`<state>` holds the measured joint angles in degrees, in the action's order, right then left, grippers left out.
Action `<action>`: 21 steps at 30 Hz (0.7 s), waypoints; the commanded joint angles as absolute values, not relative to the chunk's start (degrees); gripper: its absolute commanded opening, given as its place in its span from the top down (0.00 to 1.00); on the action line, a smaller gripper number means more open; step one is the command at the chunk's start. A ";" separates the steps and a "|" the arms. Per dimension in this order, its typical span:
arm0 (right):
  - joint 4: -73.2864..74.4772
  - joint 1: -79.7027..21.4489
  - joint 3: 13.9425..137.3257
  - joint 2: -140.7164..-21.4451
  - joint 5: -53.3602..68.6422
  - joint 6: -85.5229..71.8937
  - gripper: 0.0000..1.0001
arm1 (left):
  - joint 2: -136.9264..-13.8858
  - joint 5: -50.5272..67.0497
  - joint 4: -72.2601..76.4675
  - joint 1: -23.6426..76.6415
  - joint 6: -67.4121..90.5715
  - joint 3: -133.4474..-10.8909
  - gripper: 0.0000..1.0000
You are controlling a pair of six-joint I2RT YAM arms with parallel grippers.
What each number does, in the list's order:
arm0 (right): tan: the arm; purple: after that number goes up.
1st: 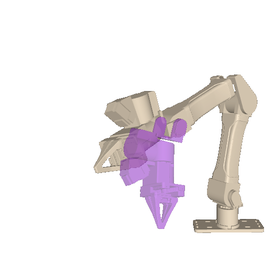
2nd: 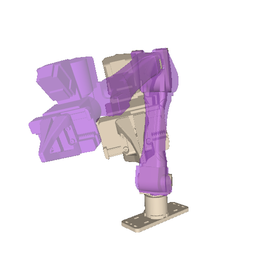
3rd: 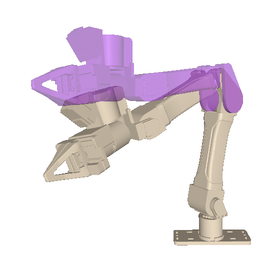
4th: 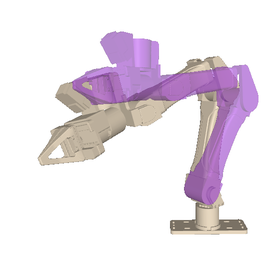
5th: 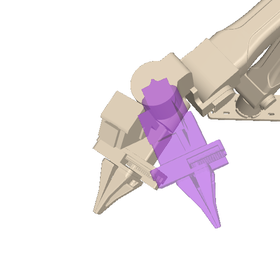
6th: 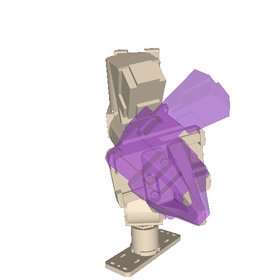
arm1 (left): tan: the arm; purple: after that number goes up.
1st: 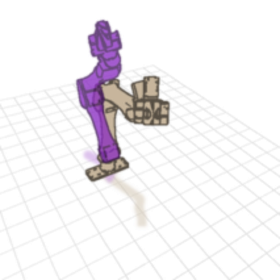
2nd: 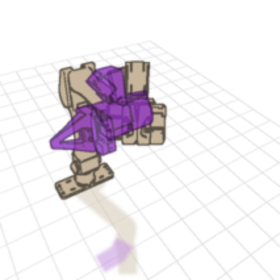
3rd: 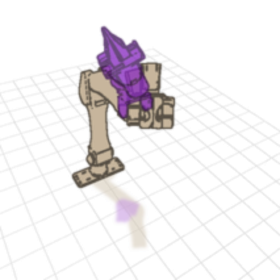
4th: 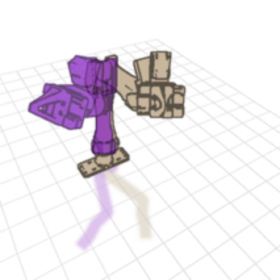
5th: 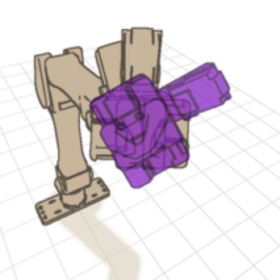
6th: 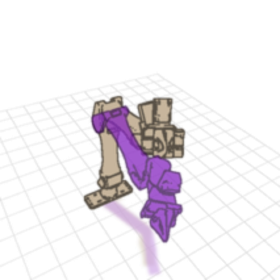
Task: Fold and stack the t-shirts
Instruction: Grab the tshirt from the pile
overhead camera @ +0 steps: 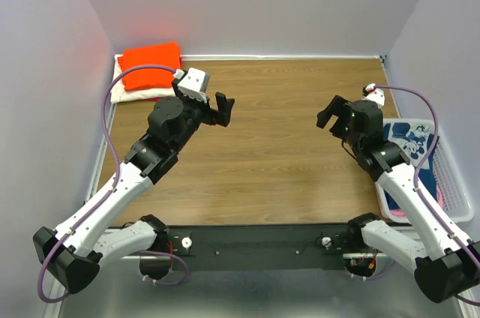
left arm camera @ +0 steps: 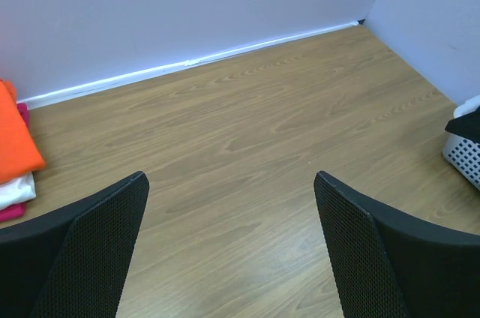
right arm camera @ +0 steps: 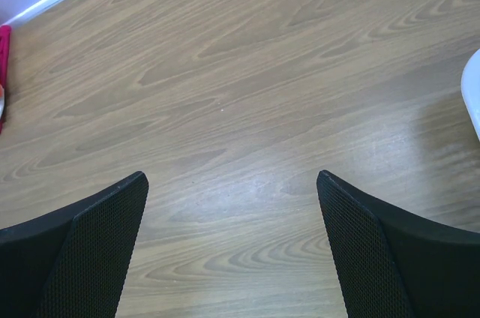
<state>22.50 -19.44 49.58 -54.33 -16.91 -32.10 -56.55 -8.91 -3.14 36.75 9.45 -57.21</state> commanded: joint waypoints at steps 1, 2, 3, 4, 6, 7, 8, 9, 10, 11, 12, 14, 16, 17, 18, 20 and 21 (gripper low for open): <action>23.64 -19.69 48.96 -54.22 -19.78 -32.08 0.00 | -55.11 -5.98 -4.57 36.48 9.67 -58.10 0.02; 23.82 -19.69 49.04 -54.66 -19.95 -32.43 0.00 | -55.19 -5.63 -4.57 36.47 9.67 -58.27 0.02; 23.99 -19.69 49.39 -55.89 -19.86 -32.69 0.00 | -55.11 -5.36 -4.66 36.56 9.67 -58.45 0.02; 24.43 -19.69 49.66 -56.59 -19.86 -33.04 0.00 | -55.11 -5.10 -4.66 36.48 9.84 -58.62 0.02; 25.13 -19.60 50.53 -58.61 -19.77 -34.36 0.00 | -55.20 -4.48 -4.83 36.56 10.10 -58.80 0.02; 25.40 -19.69 50.89 -59.32 -19.95 -35.41 0.00 | -55.11 -3.87 -4.92 36.56 10.02 -58.97 0.02; 25.84 -19.69 51.15 -60.11 -20.47 -35.77 0.00 | -55.02 -3.78 -4.92 36.56 10.11 -58.80 0.02; 26.10 -19.69 51.41 -60.81 -21.17 -36.12 0.00 | -55.02 -3.69 -4.92 36.56 10.11 -58.80 0.02; 27.23 -19.69 51.85 -61.34 -22.05 -36.56 0.00 | -54.85 -3.60 -5.01 36.56 10.02 -58.71 0.02; 27.94 -19.60 52.55 -62.74 -23.37 -37.26 0.00 | -54.84 -3.60 -5.01 36.56 10.02 -58.71 0.02; 28.56 -19.51 52.99 -63.36 -26.51 -37.53 0.00 | -54.84 -3.60 -5.10 36.56 9.93 -58.71 0.02; 31.10 -17.85 53.96 -64.94 -29.34 -38.14 0.00 | -55.11 -3.87 -5.18 36.56 9.93 -58.71 0.02; 32.16 -13.74 55.11 -67.06 -29.97 -37.36 0.00 | -55.54 -3.95 -5.45 36.56 9.93 -58.80 0.02; 32.25 -12.06 55.54 -68.28 -29.45 -37.09 0.00 | -55.55 -3.96 -5.54 36.56 10.02 -58.89 0.02; 32.43 -10.04 55.63 -68.81 -29.01 -36.65 0.00 | -55.55 -3.96 -5.45 36.56 10.11 -58.80 0.02; 32.52 -2.84 55.81 -69.78 -27.34 -36.13 0.00 | -55.72 -3.69 -5.62 36.56 10.46 -58.71 0.02; 32.52 -0.38 55.81 -70.05 -26.03 -36.04 0.00 | -55.72 -3.43 -5.54 36.56 10.46 -58.62 0.02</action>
<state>29.39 -7.97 54.26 -68.99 -24.84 -35.99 -56.14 -5.23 -5.23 36.75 9.78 -57.32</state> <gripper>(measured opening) 0.997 0.983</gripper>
